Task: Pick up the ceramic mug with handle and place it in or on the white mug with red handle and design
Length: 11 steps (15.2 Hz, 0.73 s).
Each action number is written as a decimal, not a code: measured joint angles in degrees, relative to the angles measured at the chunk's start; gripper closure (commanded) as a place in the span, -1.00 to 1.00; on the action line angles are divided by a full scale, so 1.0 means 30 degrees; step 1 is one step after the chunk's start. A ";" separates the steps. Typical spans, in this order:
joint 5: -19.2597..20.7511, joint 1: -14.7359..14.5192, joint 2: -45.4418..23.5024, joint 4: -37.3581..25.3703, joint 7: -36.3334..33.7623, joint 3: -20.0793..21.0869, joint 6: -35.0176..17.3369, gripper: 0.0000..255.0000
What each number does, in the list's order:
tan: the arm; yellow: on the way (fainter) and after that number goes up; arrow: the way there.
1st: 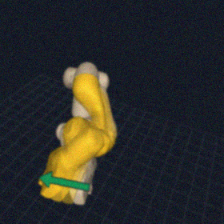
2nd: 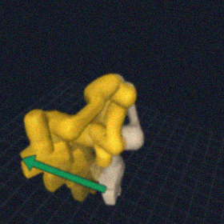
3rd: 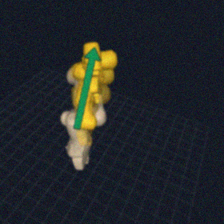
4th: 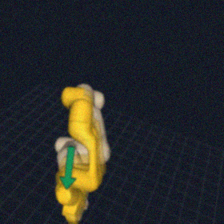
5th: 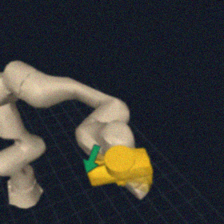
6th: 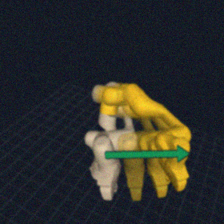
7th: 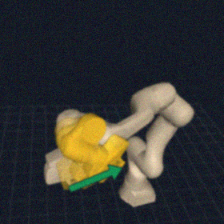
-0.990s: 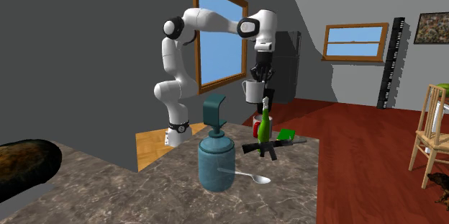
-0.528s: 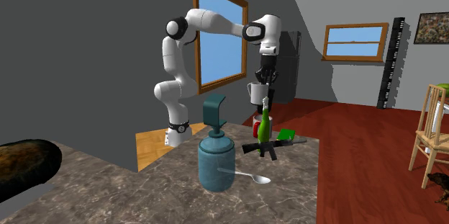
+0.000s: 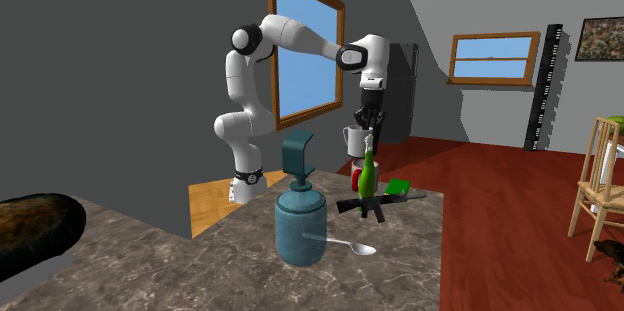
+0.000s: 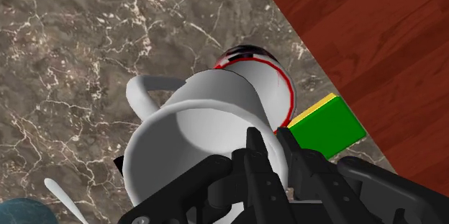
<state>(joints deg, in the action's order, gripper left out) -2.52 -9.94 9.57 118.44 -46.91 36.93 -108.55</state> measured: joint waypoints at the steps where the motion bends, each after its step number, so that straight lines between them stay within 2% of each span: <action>1: 0.0069 -0.0001 -0.0127 0.0091 -0.0074 0.0048 -0.0196 1.00; 6: 0.0247 -0.0010 -0.0467 0.1019 -0.0271 0.0181 -0.1404 1.00; 11: 0.0279 -0.0015 -0.0526 0.1164 -0.0313 0.0207 -0.1602 1.00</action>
<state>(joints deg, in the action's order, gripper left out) -1.69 -9.98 8.00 121.93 -47.85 37.55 -113.36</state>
